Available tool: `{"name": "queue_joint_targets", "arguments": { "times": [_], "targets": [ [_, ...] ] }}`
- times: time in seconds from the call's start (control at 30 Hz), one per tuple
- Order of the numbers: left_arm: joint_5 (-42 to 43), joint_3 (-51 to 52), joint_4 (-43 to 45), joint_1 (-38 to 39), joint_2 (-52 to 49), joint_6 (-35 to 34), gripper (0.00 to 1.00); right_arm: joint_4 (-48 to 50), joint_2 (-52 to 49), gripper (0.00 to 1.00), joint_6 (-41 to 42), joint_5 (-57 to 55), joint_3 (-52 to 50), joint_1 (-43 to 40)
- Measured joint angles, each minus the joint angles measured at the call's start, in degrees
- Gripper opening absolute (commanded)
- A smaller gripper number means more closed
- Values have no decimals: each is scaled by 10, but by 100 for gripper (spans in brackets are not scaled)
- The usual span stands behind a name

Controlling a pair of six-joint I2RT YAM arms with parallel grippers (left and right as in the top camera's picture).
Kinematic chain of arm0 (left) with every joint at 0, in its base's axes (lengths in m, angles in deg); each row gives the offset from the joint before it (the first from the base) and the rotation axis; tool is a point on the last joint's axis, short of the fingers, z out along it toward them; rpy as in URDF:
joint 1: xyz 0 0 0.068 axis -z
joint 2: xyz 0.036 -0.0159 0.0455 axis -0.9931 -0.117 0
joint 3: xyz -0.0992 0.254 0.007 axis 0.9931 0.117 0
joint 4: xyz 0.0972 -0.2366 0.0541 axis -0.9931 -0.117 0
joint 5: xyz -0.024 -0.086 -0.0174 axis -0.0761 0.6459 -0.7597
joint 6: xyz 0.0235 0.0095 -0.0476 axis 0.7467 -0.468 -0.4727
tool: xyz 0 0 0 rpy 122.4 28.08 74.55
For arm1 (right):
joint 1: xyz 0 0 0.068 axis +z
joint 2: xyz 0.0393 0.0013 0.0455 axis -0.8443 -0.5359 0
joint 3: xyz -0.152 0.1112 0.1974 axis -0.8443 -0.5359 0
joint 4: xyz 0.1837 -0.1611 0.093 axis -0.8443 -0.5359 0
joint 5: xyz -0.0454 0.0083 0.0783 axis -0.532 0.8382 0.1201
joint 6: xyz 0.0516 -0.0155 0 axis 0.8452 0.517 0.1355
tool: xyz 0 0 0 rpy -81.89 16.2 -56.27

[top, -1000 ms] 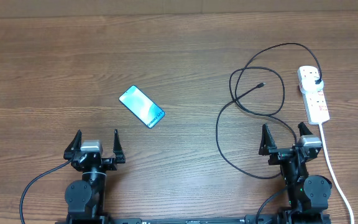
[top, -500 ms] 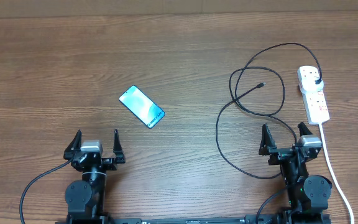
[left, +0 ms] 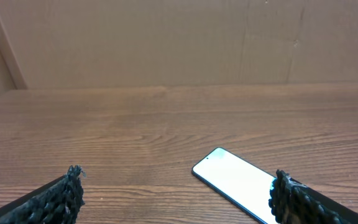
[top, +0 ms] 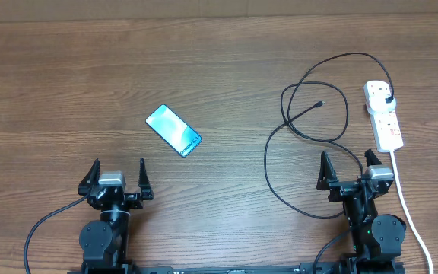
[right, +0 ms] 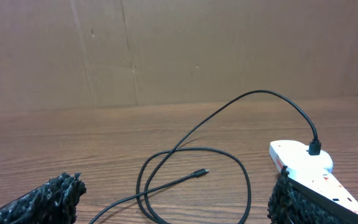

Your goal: Plug charger to phone and switch on socket

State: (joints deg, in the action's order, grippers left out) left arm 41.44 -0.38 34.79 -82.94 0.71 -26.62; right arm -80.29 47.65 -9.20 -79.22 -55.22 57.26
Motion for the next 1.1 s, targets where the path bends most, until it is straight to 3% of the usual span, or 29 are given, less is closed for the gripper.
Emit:
{"name": "queue_joint_targets", "arguments": {
  "times": [1.1],
  "targets": [
    [7, 0, 0, 0, 0, 0, 99, 0, 0, 100, 0, 0, 0, 0]
  ]
}}
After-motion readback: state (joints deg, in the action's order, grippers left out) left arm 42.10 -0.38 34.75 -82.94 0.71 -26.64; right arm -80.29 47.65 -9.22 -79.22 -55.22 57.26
